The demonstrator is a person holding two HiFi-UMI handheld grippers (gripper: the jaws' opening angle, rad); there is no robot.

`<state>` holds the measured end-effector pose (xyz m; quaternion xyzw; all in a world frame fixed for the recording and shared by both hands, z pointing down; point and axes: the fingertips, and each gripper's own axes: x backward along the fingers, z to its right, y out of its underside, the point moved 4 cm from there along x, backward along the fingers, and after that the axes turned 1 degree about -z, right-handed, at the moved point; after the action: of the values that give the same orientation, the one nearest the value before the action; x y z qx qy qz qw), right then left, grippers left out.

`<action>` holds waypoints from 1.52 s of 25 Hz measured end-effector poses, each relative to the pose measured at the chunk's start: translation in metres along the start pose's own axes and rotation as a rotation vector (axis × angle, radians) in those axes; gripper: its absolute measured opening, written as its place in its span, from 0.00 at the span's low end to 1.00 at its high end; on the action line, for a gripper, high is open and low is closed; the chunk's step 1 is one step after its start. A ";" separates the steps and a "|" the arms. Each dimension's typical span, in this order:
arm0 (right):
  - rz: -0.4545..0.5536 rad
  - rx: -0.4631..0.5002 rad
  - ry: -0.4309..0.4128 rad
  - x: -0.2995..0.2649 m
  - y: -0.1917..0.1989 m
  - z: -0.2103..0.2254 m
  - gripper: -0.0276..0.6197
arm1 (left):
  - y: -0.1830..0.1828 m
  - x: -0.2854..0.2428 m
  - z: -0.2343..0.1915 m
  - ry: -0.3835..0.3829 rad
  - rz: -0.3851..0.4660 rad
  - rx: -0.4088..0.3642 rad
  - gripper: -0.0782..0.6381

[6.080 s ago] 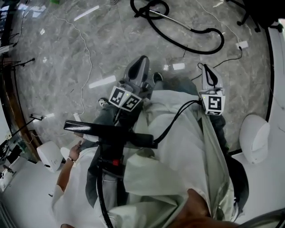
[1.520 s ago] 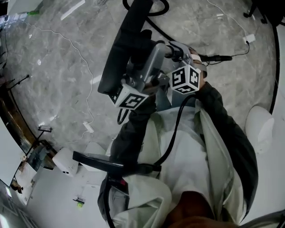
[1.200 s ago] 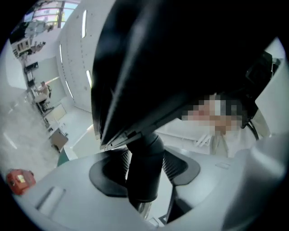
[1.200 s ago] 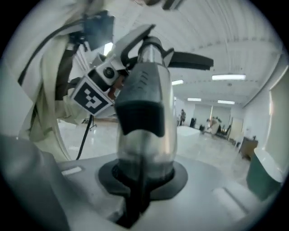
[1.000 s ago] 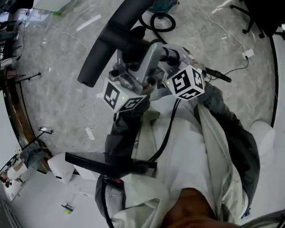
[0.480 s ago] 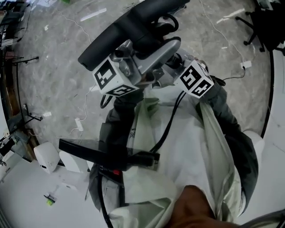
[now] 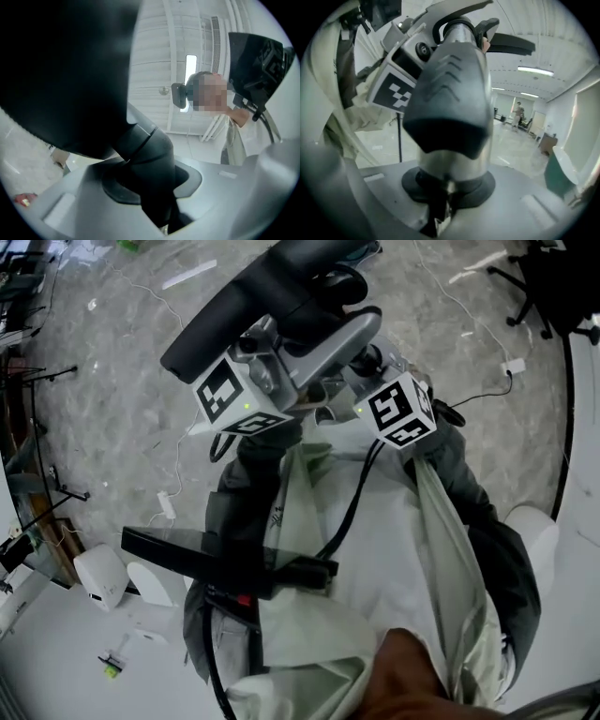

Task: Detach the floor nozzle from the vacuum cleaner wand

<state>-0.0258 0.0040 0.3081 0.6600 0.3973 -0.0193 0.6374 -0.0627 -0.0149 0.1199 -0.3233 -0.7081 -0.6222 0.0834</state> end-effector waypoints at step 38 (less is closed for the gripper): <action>0.022 -0.008 0.161 0.012 0.018 0.008 0.13 | 0.012 -0.007 0.019 -0.154 0.045 -0.131 0.27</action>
<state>-0.0040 0.0052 0.3147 0.6611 0.4401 0.0426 0.6061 -0.0454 0.0003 0.1220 -0.3908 -0.6628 -0.6384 0.0216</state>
